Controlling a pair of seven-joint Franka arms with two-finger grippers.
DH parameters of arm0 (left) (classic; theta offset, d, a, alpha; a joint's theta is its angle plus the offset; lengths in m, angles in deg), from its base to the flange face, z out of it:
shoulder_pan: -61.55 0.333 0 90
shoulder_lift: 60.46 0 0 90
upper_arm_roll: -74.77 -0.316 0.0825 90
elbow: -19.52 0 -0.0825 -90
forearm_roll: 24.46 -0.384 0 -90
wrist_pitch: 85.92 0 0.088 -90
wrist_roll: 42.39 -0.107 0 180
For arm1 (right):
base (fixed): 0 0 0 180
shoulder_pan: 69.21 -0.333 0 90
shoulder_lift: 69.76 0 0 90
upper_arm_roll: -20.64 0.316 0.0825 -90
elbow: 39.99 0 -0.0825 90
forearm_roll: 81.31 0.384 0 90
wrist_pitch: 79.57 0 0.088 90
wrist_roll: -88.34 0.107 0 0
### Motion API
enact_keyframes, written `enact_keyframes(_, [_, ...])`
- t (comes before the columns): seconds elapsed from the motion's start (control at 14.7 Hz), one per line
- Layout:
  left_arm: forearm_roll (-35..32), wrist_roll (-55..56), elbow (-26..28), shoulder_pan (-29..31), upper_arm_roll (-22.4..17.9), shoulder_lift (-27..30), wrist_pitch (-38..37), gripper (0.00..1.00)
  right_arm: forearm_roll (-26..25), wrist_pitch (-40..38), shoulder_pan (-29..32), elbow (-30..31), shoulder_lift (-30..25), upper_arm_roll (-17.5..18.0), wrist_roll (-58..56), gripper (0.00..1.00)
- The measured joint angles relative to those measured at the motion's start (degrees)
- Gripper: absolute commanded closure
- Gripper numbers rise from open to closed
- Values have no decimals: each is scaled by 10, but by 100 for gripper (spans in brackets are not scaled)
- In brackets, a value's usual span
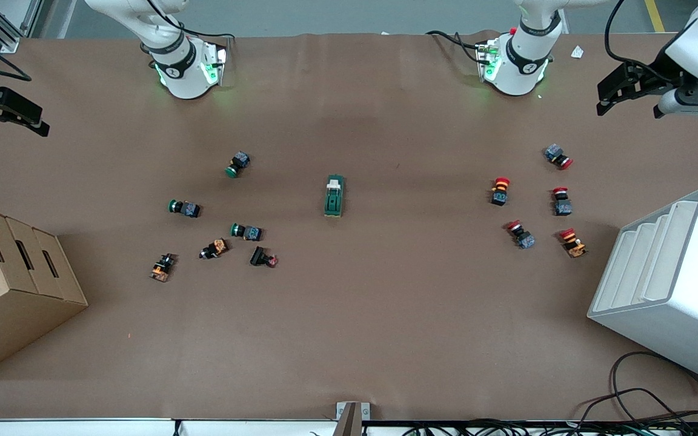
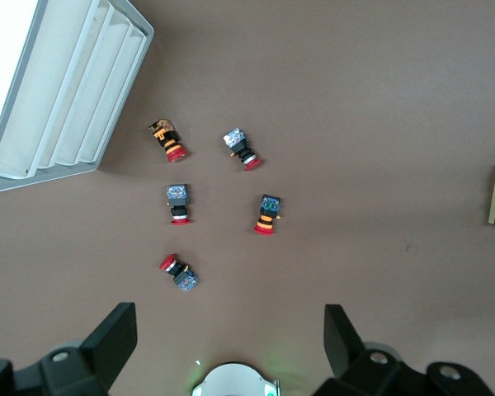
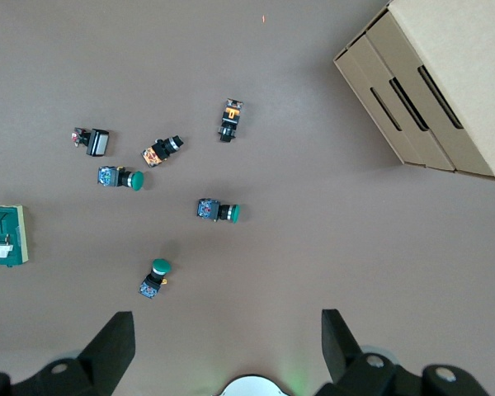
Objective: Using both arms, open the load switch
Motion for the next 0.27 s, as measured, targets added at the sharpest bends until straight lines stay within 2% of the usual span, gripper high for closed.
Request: enact_keyframes(0.27, [0, -1, 0, 2, -7, 0, 3, 0, 0, -1, 0, 0, 0, 0, 0, 0])
